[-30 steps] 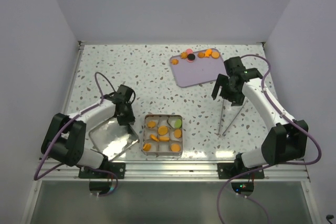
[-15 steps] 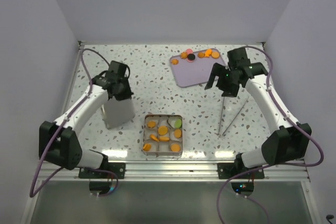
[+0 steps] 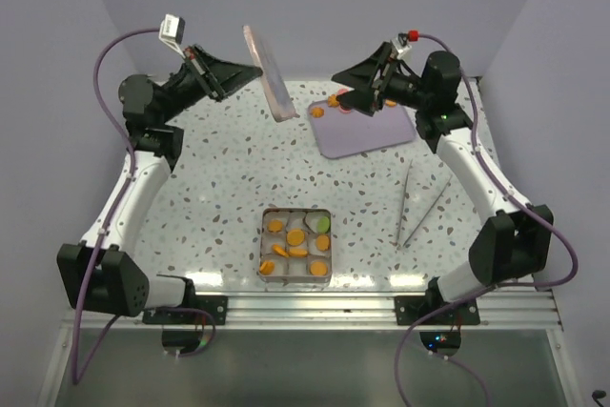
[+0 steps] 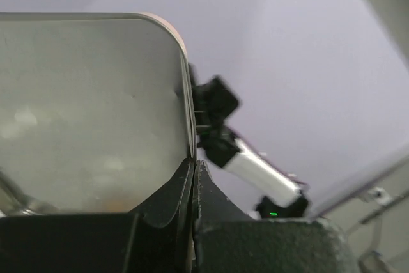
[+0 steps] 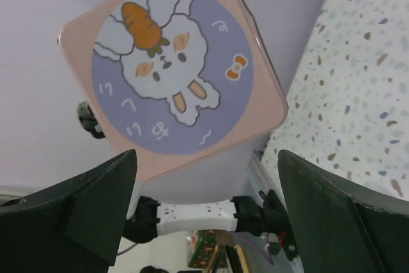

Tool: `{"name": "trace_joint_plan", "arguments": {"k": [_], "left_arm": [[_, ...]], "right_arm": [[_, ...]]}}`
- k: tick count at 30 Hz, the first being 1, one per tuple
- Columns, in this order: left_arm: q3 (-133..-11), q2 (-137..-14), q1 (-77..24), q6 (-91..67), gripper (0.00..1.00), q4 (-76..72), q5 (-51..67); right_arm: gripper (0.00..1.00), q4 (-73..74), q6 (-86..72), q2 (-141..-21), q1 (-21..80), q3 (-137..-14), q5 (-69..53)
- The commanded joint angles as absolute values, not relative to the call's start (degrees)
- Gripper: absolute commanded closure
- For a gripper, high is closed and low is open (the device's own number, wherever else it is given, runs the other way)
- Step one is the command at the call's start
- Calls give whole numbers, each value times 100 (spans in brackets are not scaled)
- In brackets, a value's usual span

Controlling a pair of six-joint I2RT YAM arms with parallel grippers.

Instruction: Pack the cookies

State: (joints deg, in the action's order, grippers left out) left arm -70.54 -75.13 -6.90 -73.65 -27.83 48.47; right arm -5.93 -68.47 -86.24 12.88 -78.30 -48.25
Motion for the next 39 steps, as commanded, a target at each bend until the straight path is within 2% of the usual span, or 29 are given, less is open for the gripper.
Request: {"name": "trace_joint_plan", "arguments": {"k": [1,2,6,11,18,22,26,32,36,39], "left_arm": [[-6917,-7935,-545,-11052,100,-7913,5512],[-6987,-8145,-536,-11405,100,-8650,5337],[-7014,-8253,-527,-12181,100,-9219,5080],[-6961,-8191,-527,-12471,100,-9736,4748],[-6908,-8191,-527,-12858,100,-10178,4395],[-6899,-8148,-527,-13034,100,-10362,4202],[-6900,-8095,-527,-13113,100,-10459,4149],[-6943,-7963,-519,-13254,100,-10520,4104],[-6943,-7893,-527,-13289,100,-10538,4087],[-6934,-7840,-519,-13315,100,-10547,4025]], "right_arm": [[5,-2164,-8007,-8991,1274,-8548,-5546],[5,-1945,-7755,-9052,1283,-8726,-5537],[5,-757,-6900,-9342,1292,-9526,-5449],[5,-1098,-7154,-9457,1423,-9492,-5537],[6,-826,-6741,-9545,2091,-9475,-5309],[7,-1484,-7154,-9650,2320,-9334,-5212],[8,-1512,-7110,-9712,2452,-9378,-5124],[8,-423,-6346,-9659,2443,-9624,-4702],[8,-912,-6740,-9756,2443,-9388,-4729],[9,-1861,-7381,-9756,2452,-9124,-4729]]}}
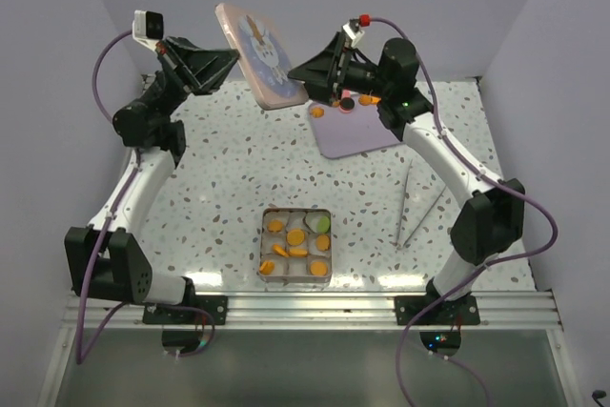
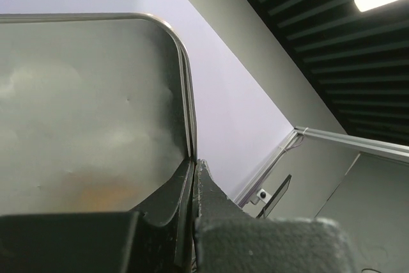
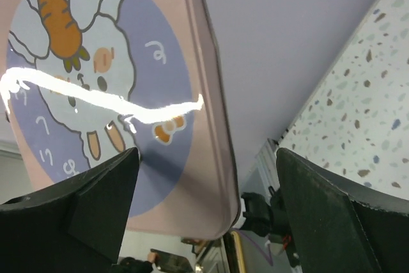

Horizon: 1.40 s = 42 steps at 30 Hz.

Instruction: Pack the cookies

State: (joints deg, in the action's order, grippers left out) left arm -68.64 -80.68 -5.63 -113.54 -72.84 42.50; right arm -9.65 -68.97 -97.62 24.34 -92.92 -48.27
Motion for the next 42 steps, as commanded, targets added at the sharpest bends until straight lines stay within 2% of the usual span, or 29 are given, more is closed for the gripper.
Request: {"name": "trace_joint_plan", "arguments": {"k": [1,12,16,24,34,36,38,39,41,42], "left_arm": [[-6961,-7822,-527,-13315,100,-10547,3999],[-6899,-7761,-527,-13465,100,-10749,3744],[-6873,-7770,-519,-13509,100,-10802,3727],[-6689,-7778,-527,-13579,100,-10863,3762],[-6390,-7726,-519,-13623,100,-10846,3823],[-6294,-7699,-519,-13597,81,-10784,3893],[-6206,-7664,-519,-13466,58,-10574,4104],[-6066,-7603,-519,-13395,41,-10478,4183],[-5898,-7559,-519,-13229,29,-10232,4402],[-5706,-7506,-519,-13158,10,-10135,4490]], "right_arm": [[9,-2342,-7705,-9747,2452,-9062,-4729],[23,-6254,-10579,-10028,2522,-8683,-4544],[30,-6486,-10749,-10116,2584,-8824,-4588],[51,-7207,-11364,-10380,2795,-9281,-4535],[73,-7418,-11391,-10169,2777,-8843,-4570],[82,-7418,-11356,-10038,2777,-8623,-4614],[87,-7313,-11251,-9897,2760,-8447,-4676],[88,-6999,-10989,-9705,2751,-8264,-4728],[92,-6384,-10523,-9397,2699,-7965,-4772],[93,-5389,-9842,-9021,2663,-7867,-4772]]}}
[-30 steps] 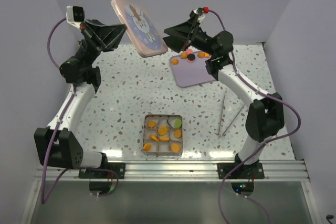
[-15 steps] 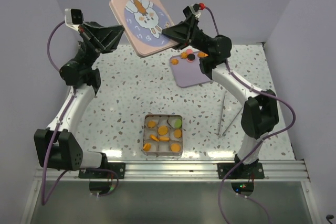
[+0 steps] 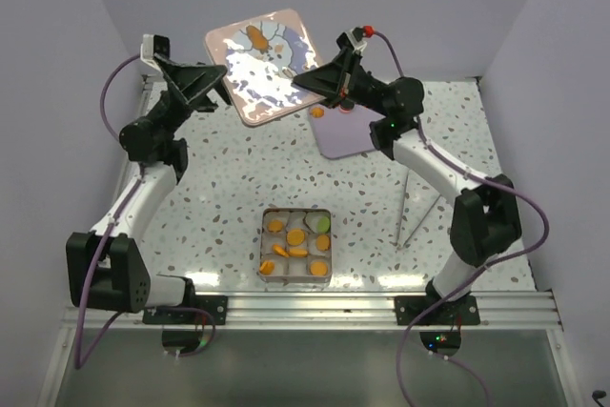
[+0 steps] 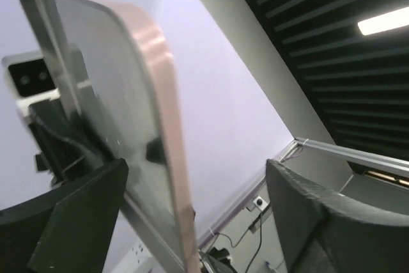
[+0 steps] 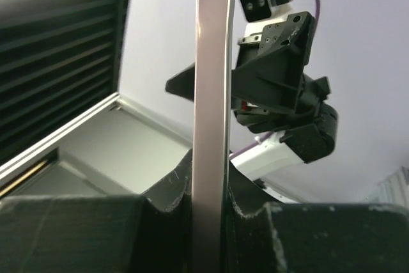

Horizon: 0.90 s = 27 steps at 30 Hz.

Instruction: Pack the cookies

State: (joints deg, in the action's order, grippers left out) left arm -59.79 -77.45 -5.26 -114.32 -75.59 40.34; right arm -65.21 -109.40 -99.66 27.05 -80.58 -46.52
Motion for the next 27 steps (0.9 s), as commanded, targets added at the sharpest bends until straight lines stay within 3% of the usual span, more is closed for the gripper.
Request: {"name": "trace_joint_plan", "arguments": {"k": [1,2,6,9,11,12,13,14,19,27], "left_arm": [[-5600,-7471,-527,-13062,1,-9899,4683],[-5503,-7436,-519,-12852,0,-9749,4780],[-4845,-7077,-519,-11894,0,-8634,5360],[-4571,-6672,-536,-10245,0,-5937,5992],[-4744,-6365,-562,-8103,0,-3983,6056],[-4938,-6294,-615,-7146,0,-1362,5682],[-5174,-6284,-650,-5388,0,-118,5312],[-5542,-6397,-781,-4744,0,1635,4578],[-5792,-7100,-1352,-2920,9,3734,2596],[-5713,-7726,-2749,-3005,14,4587,776]], "right_arm": [[96,-4718,-9409,-8817,2637,-7779,-4694],[97,-4024,-8943,-8624,2567,-7709,-4598],[100,1004,-6099,-7806,2365,-8234,-3510],[100,2639,-5530,-7437,2014,-8367,-2577],[100,3074,-5380,-7155,1627,-8149,-2365],[100,3259,-5292,-7085,1548,-8121,-2286],[100,3452,-5195,-7023,1469,-8156,-2189],[100,3750,-5012,-6996,1468,-8165,-2049],[100,4130,-4799,-6829,1459,-7998,-1951],[100,4605,-4377,-6794,1442,-8059,-1881]]}}
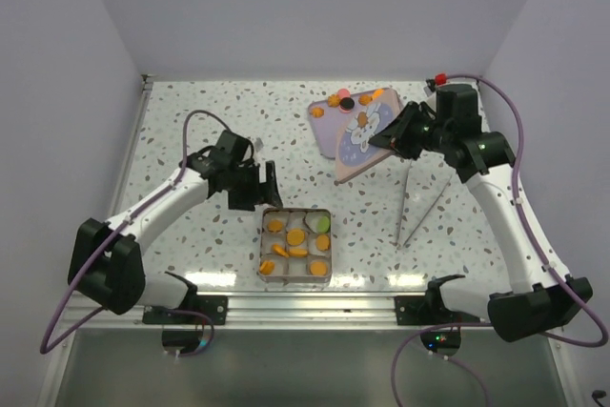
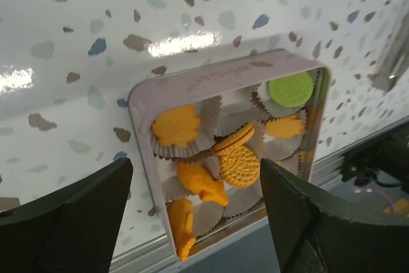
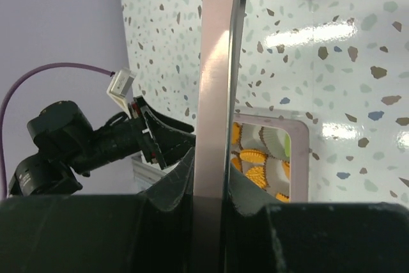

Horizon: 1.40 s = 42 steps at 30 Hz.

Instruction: Pack the cookies

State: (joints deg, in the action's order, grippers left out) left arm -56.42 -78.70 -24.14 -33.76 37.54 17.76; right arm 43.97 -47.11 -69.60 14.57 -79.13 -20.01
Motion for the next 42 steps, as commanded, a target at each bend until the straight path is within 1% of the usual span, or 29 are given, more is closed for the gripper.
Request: {"name": "trace_joint_plan", "arguments": {"k": [1,3,5,7,8,9,11,12,14,17,18,19,20,21,23,30,32,36,37,39,42], "left_arm": [[-5626,-7699,-2812,-3041,14,4605,713],[-5520,-7682,-2935,-3102,16,4614,607],[-5353,-7690,-3006,-3111,25,4553,554],[-5213,-7760,-3050,-3129,38,4509,562],[-5177,-7804,-3059,-3120,41,4448,589],[-5142,-7839,-3067,-3120,46,4421,598],[-5106,-7945,-3102,-3129,51,4324,589],[-5106,-8015,-3111,-3138,55,4298,571],[-5133,-8094,-3120,-3138,58,4228,554],[-5185,-8279,-3138,-3129,64,4131,589],[-5212,-8401,-3164,-3129,72,4105,589],[-5229,-8455,-3181,-3112,77,4070,598],[-5264,-8586,-3182,-3103,86,4052,580],[-5317,-8648,-3190,-3103,92,4060,580],[-5379,-8753,-3199,-3103,100,4017,580],[-6054,-9307,-3199,-3340,100,4043,528],[-6283,-9543,-3190,-3384,100,4165,370],[-7135,-9975,-3191,-3392,100,4666,27],[-7276,-10063,-3182,-3393,100,4754,-217],[-7698,-10326,-3182,-3410,100,4895,-360],[-8173,-10608,-3051,-3436,100,5185,-580]], "right_arm": [[100,4614,-4360,-6811,1441,-8094,-1890],[100,4649,-4342,-6855,1433,-8130,-1907],[100,4623,-4342,-6890,1424,-8121,-1995],[100,4579,-4359,-6934,1415,-8086,-2056],[100,4579,-4359,-6952,1415,-8086,-2065],[100,4562,-4359,-6996,1415,-8095,-2083],[100,4562,-4342,-7022,1398,-8130,-2109],[100,4562,-4333,-7057,1389,-8165,-2118],[100,4570,-4289,-7084,1371,-8218,-2144],[100,4614,-4219,-7154,1336,-8305,-2162],[100,4623,-4201,-7163,1327,-8323,-2162],[100,4614,-4192,-7163,1318,-8323,-2171],[100,4614,-4184,-7163,1301,-8315,-2180],[100,4623,-4175,-7154,1283,-8306,-2180],[100,4614,-4157,-7119,1240,-8288,-2180],[100,4553,-4034,-7093,1081,-8253,-2249],[100,4465,-4060,-7101,1029,-8192,-2320],[100,4193,-4201,-7137,932,-8165,-2487],[100,4123,-4219,-7154,923,-8165,-2574],[100,3763,-4385,-7181,897,-8086,-2706],[100,3054,-4832,-7321,888,-7823,-3268]]}}
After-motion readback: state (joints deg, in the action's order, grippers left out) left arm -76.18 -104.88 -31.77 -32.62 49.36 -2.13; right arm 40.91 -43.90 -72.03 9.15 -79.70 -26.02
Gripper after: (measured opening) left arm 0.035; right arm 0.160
